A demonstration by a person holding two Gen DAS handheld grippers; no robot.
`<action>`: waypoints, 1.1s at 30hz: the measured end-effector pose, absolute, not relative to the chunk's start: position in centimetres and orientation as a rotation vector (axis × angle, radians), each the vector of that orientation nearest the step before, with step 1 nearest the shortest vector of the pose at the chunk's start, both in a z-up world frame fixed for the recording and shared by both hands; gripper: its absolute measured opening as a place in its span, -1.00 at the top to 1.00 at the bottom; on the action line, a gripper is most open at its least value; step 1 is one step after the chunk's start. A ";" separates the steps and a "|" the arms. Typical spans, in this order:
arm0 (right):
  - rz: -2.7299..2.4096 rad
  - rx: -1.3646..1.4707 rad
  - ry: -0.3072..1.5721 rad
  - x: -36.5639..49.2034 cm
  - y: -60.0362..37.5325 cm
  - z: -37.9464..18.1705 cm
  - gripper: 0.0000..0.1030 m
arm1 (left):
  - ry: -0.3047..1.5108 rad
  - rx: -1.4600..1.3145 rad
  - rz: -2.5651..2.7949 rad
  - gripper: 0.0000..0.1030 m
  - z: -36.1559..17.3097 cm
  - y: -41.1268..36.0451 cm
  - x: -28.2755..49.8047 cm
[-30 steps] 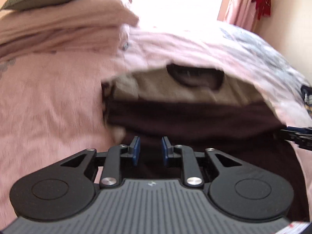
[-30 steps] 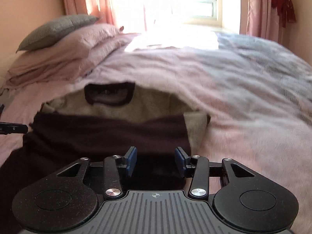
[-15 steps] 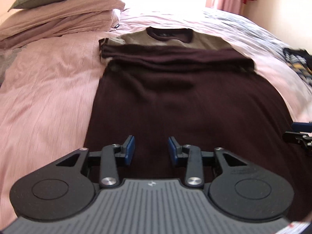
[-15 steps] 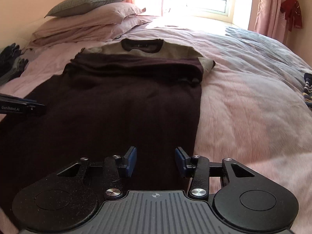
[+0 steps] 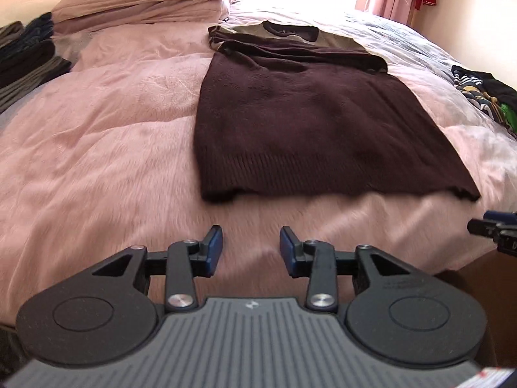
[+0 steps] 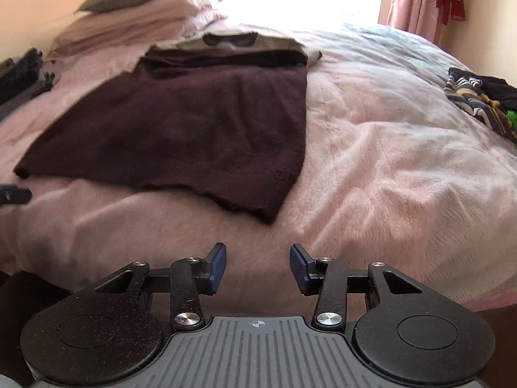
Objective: Fold large clothes
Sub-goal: 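Open both tools over the folded sweater and pull them back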
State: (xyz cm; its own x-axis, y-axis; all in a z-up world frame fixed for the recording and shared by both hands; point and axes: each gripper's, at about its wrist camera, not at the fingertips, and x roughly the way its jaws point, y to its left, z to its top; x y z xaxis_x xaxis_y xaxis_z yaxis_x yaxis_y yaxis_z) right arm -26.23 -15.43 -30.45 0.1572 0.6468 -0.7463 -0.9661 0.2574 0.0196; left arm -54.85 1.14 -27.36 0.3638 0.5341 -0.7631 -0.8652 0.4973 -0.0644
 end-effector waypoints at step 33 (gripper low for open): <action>1.344 -0.264 0.770 -25.6 -18.0 -26.4 0.00 | 0.612 -0.564 0.948 -0.26 -23.1 1.4 -57.6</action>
State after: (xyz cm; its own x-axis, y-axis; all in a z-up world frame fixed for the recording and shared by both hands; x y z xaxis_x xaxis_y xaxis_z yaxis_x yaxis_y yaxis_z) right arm -25.60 -18.02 -26.39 0.0283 0.7728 -0.6340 -0.9378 0.2401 0.2509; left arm -57.65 1.39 -23.07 0.4435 0.5651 -0.6956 -0.8666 0.4684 -0.1720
